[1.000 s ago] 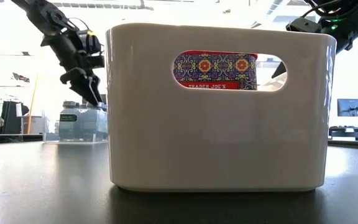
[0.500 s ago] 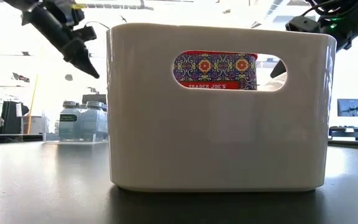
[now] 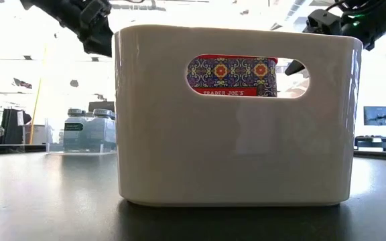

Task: Sort spices by type
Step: Put the black seasoning can into the black bin

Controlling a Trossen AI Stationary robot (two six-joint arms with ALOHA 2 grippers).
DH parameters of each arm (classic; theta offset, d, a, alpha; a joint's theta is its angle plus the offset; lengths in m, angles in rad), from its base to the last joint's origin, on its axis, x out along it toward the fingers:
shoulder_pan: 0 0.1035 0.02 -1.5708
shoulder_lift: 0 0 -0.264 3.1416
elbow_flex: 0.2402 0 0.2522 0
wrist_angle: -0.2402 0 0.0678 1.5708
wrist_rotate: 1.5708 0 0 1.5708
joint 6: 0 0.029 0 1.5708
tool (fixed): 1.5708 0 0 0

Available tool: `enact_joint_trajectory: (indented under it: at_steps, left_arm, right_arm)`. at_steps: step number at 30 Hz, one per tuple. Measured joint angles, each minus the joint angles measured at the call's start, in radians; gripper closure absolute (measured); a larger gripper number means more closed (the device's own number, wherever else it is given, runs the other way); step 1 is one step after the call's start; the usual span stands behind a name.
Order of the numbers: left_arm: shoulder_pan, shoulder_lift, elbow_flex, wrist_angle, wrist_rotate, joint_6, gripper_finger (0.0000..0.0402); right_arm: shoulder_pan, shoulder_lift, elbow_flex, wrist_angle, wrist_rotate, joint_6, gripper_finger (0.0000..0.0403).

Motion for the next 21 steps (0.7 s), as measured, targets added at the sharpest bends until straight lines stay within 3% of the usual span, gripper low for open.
enact_joint_trajectory:
  at_steps: [4,7,11,15,21]
  left_arm:
    - [-0.19,0.065,0.0,0.089,-0.153,-0.052,0.0142]
    - [-0.294,0.133,0.0,0.138,-0.187,-0.078,0.0142]
    - [-0.385,0.215,0.0,0.141,-0.188,-0.148,0.0143]
    - [-0.444,0.274,0.0,0.115,-0.153,-0.275,0.0142]
    - [-0.529,0.348,0.0,0.143,-0.077,-0.215,0.0142]
  right_arm:
    - [-0.02,0.017,0.0,0.0,0.0,0.0,0.009]
    - [-0.045,0.042,0.0,0.001,0.0,-0.001,0.009]
    - [-0.084,0.074,0.0,0.006,0.0,-0.005,0.009]
    - [-0.101,0.094,0.0,0.064,0.0,-0.136,0.009]
    - [-0.079,0.091,0.004,0.312,0.0,-0.297,0.009]
